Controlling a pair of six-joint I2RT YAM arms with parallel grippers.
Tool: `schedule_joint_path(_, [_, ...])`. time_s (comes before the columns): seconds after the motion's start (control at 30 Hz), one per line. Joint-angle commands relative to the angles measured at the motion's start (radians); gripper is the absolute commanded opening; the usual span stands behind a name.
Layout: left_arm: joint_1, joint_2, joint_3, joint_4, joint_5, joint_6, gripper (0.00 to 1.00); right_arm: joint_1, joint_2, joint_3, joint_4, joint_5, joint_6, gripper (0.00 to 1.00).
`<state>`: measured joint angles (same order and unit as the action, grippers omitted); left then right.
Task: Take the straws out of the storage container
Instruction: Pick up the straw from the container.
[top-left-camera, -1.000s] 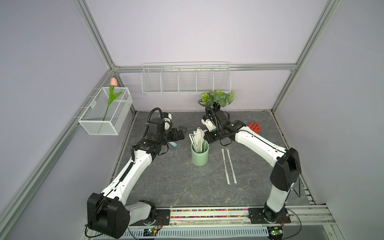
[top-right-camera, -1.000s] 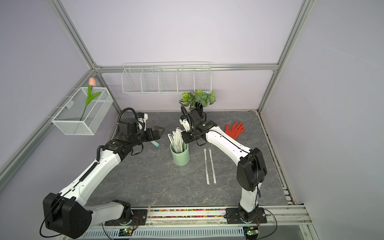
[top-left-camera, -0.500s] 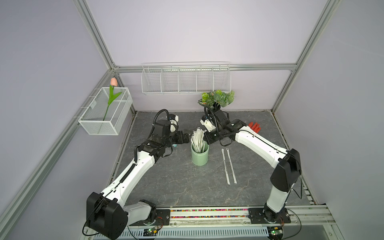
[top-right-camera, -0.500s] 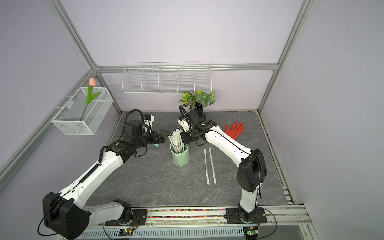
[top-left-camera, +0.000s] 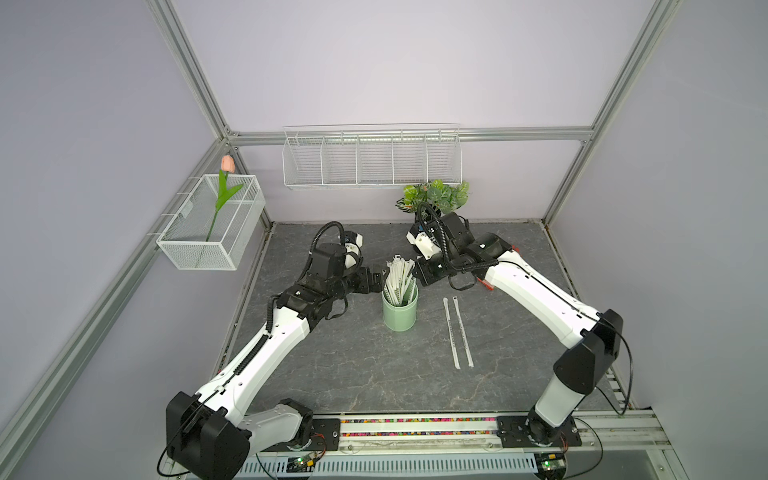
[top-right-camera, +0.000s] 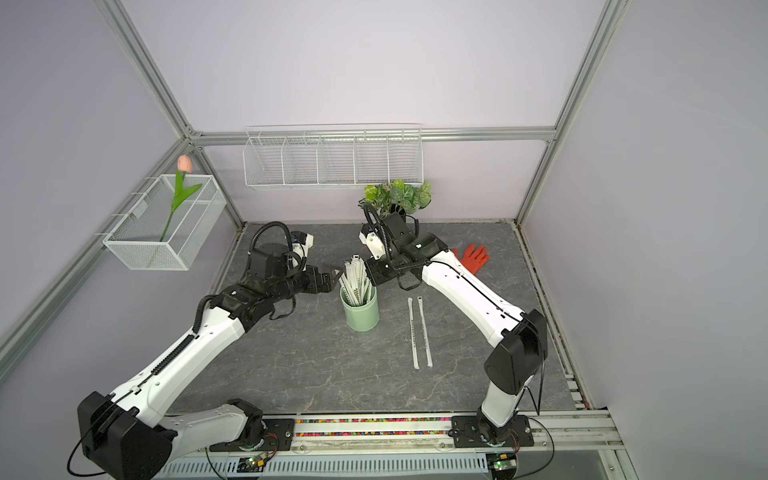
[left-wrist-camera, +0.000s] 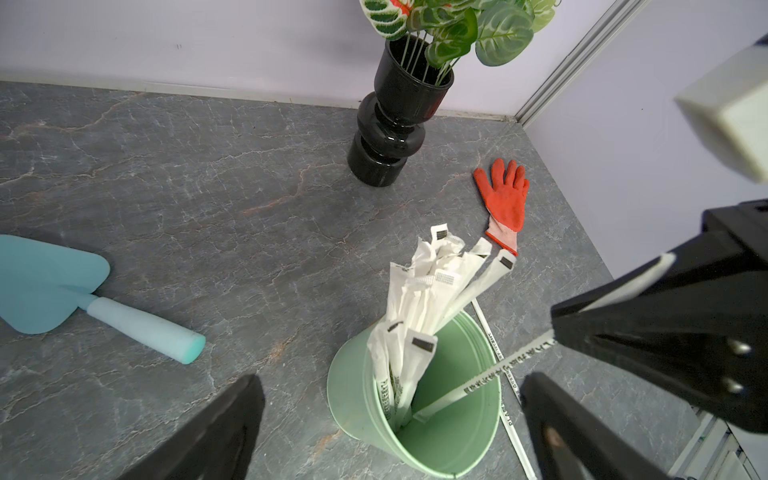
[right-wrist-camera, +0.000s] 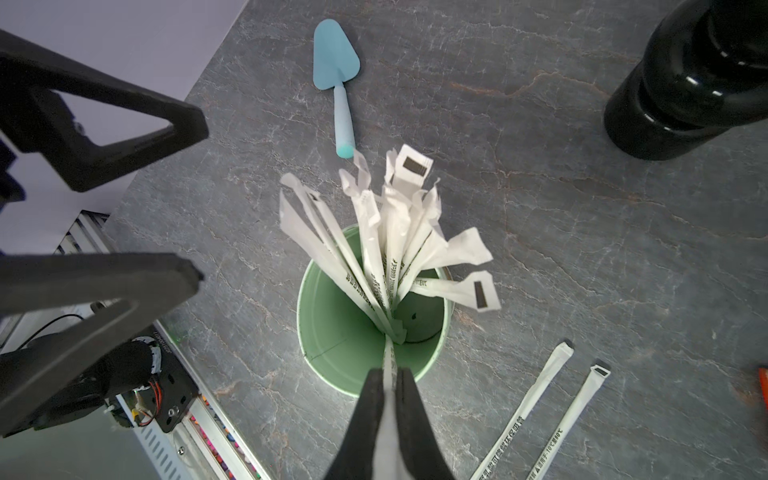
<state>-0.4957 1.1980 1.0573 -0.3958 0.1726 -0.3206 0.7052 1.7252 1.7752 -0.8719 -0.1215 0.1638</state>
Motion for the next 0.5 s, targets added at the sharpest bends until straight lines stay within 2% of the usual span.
schedule_joint_path(0.0, [-0.004, -0.026, 0.035, -0.031, -0.009, 0.018, 1.0, 0.005, -0.041, 0.058, -0.062, 0.016, -0.03, 0.1])
schedule_joint_path(0.3, [-0.004, -0.067, 0.021, -0.025, -0.022, 0.025, 1.0, 0.002, -0.07, 0.21, -0.171, 0.009, -0.039, 0.09])
schedule_joint_path(0.47, [-0.004, -0.074, 0.021, -0.026, -0.017, 0.027, 1.0, -0.021, -0.07, 0.322, -0.283, -0.04, -0.038, 0.08])
